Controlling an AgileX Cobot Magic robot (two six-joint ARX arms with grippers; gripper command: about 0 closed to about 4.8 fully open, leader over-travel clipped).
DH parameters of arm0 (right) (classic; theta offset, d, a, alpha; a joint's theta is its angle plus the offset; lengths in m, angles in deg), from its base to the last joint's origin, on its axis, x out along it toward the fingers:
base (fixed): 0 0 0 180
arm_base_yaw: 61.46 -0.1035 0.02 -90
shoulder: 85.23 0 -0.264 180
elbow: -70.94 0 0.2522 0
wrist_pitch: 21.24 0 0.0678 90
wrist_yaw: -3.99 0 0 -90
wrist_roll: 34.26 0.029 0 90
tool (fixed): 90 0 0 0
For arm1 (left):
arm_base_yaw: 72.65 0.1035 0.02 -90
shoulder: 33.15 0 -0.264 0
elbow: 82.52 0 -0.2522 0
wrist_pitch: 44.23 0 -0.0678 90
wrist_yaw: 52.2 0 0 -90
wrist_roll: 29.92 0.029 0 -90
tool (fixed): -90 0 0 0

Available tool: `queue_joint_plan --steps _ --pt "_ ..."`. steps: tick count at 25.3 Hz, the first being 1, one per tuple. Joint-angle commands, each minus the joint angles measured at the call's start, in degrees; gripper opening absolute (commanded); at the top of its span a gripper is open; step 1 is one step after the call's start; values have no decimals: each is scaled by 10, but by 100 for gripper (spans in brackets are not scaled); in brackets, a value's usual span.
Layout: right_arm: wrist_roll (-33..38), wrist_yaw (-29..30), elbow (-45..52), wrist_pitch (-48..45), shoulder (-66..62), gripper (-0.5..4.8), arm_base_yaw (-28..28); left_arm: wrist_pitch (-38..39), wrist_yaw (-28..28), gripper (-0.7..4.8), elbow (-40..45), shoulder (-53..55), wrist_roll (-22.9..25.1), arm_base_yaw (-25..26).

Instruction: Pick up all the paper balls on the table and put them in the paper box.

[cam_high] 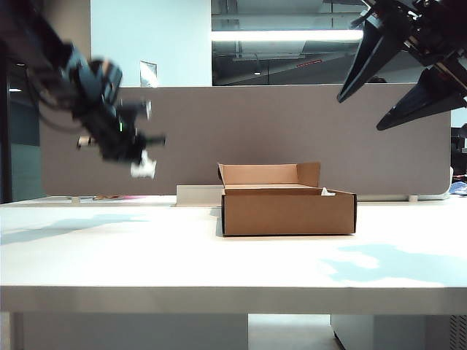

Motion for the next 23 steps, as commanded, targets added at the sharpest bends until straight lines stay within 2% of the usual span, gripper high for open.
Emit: queue_joint_plan --steps 1,3,8,11,13,14,15,18,21,22,23 --pt "0 -1 -3 -8 2 355 0 -4 102 -6 -2 -35 -64 -11" --pt "0 0 -3 -10 2 355 0 -5 148 -6 -2 -50 -68 -24" --pt "0 1 -3 -18 2 355 0 -4 202 -6 -2 -61 -68 -74" --pt "0 1 -3 -26 2 355 0 2 200 -6 -2 -59 -66 -114" --pt "0 1 -3 -33 2 355 0 6 172 -3 -2 -54 -51 -156" --pt "0 2 -3 -37 2 355 0 7 131 41 -2 -47 -20 -183" --pt "0 1 -3 -38 2 355 0 8 109 87 -2 -43 -9 -192" --pt "0 1 -3 -39 2 355 0 8 45 269 -2 -26 2 -222" --pt "3 1 -3 -39 2 355 0 8 47 334 -2 -17 1 -231" --pt "2 2 -3 -38 2 355 0 9 47 390 -2 -17 0 -231" --pt "2 2 -3 -37 2 355 0 11 47 412 -3 -17 -2 -230"
